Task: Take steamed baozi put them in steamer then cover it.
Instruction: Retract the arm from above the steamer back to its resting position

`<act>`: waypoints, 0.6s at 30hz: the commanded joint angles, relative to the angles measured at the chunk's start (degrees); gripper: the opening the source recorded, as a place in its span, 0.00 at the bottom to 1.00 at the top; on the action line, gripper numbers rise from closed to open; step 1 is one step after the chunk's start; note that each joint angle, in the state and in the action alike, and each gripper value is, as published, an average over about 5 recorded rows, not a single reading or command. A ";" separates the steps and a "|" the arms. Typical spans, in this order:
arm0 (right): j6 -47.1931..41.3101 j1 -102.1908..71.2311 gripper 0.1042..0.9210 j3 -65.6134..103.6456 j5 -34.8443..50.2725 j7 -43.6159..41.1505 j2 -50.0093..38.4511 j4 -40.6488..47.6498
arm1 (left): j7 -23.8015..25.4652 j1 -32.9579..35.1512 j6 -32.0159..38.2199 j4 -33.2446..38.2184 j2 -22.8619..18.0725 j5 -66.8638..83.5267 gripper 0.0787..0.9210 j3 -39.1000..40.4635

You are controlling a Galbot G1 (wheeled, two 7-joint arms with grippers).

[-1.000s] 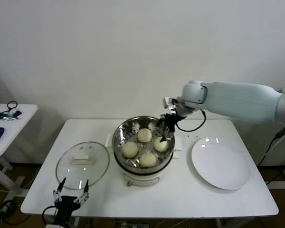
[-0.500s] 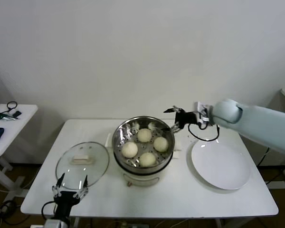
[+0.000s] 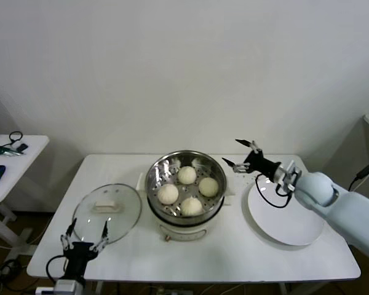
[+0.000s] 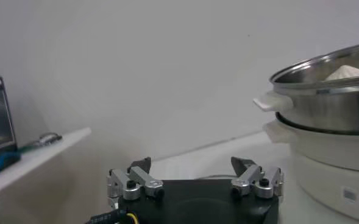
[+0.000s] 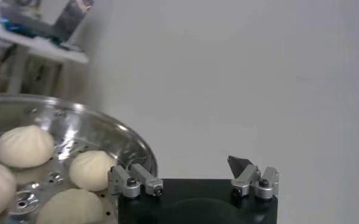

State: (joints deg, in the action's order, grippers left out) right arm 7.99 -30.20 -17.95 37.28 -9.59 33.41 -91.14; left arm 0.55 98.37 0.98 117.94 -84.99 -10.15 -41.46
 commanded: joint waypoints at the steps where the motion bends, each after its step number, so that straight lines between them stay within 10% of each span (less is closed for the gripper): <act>1: -2.02 -36.13 0.88 39.82 -8.03 3.43 12.48 -3.63 | -0.49 -0.16 0.22 1.70 0.52 -28.46 0.88 -0.90; 18: -6.93 -48.31 0.88 51.09 -13.39 -0.74 26.65 -7.49 | -3.68 -7.12 -2.81 -7.27 3.94 -73.21 0.88 5.00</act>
State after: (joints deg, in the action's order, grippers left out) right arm 2.93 -67.50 22.33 28.58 -9.70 52.13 -96.88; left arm -0.87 96.89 -0.24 118.84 -82.55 -58.20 -40.10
